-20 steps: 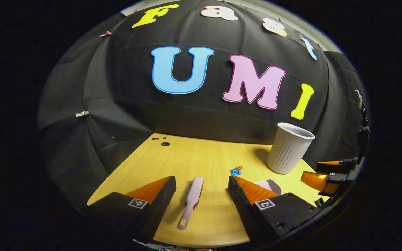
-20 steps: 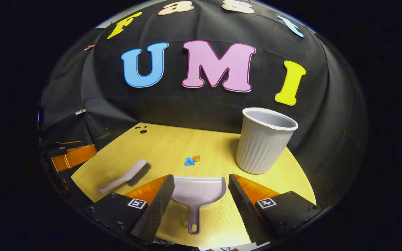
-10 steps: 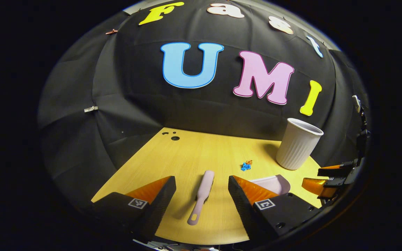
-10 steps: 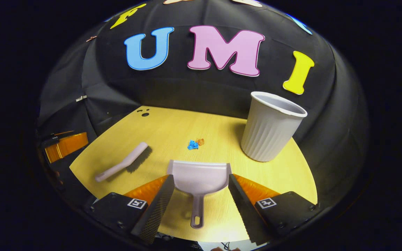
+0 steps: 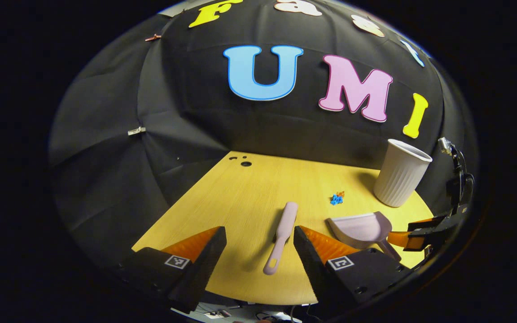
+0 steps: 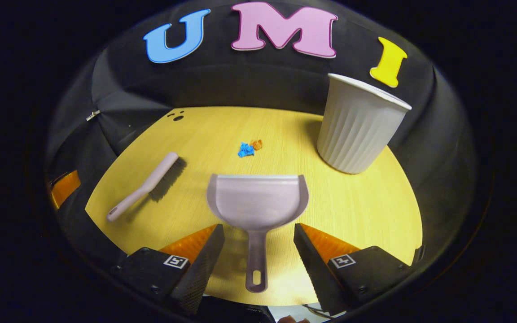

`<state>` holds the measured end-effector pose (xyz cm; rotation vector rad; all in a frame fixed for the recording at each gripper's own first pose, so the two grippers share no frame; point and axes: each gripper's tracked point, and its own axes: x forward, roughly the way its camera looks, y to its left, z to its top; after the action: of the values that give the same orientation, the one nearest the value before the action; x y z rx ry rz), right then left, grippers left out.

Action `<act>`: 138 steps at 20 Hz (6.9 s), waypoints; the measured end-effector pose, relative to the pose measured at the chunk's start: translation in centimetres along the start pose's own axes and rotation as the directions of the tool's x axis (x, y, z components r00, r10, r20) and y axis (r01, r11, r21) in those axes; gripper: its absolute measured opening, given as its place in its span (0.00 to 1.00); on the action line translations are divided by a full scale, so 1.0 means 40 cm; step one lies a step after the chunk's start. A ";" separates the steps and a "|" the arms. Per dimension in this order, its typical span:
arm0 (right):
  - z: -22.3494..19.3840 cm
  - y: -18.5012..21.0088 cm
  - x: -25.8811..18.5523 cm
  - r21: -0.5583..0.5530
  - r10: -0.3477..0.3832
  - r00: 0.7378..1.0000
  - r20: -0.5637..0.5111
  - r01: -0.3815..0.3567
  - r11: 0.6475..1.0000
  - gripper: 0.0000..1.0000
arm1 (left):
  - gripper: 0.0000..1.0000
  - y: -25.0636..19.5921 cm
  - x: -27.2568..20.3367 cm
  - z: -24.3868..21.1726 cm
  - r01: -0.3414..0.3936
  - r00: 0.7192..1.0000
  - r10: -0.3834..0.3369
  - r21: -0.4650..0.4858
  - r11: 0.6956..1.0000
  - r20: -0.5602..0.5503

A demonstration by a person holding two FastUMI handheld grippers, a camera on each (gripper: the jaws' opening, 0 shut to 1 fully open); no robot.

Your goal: Pick up the small broom and dustpan from the desktop, sweep the trash into the dustpan with the broom, and then empty the trash into the garbage bin.

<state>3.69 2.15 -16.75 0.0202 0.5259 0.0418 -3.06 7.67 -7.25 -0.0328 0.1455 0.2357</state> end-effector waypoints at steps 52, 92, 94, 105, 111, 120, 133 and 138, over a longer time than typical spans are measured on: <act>-0.159 0.013 0.226 0.038 0.105 0.921 -0.375 -0.098 0.995 0.36 | 0.87 -0.172 0.469 -0.234 0.237 0.786 -0.137 0.089 0.968 -0.603; -0.055 -0.170 0.263 -0.240 0.148 0.911 -0.384 -0.253 0.937 0.33 | 0.34 -0.419 0.820 -0.058 0.509 0.776 -0.225 0.374 0.776 -0.590; -0.050 -0.172 0.270 -0.259 0.156 0.909 -0.388 -0.270 0.927 0.39 | 0.32 -0.465 0.857 -0.051 0.552 0.765 -0.230 0.428 0.715 -0.602; -0.037 -0.174 0.294 -0.295 0.182 0.906 -0.382 -0.306 0.905 0.36 | 0.32 -0.634 0.850 -0.089 0.802 0.584 -0.276 0.490 0.342 -0.763; -0.043 -0.178 0.288 -0.305 0.194 0.909 -0.368 -0.315 0.899 0.39 | 0.34 -0.707 0.707 -0.158 0.878 0.439 -0.316 0.327 0.348 -0.841; -0.038 -0.193 0.307 -0.342 0.160 0.936 -0.314 -0.269 0.901 0.36 | 0.34 -0.721 0.535 -0.188 0.873 0.369 -0.426 0.151 0.464 -0.826; -0.015 -0.170 0.264 -0.265 0.139 0.956 -0.258 -0.208 0.941 0.36 | 0.34 -0.564 0.394 -0.042 0.723 0.627 -0.551 0.147 0.675 -0.551; 0.035 -0.195 0.214 -0.306 0.119 0.967 -0.224 -0.185 0.934 0.36 | 0.34 -0.362 0.375 -0.097 0.638 0.718 -0.532 0.119 0.761 -0.449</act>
<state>12.08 -5.25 -20.06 -0.2693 0.7160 0.2858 14.24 -3.13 -13.09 0.1454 0.5591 -0.4525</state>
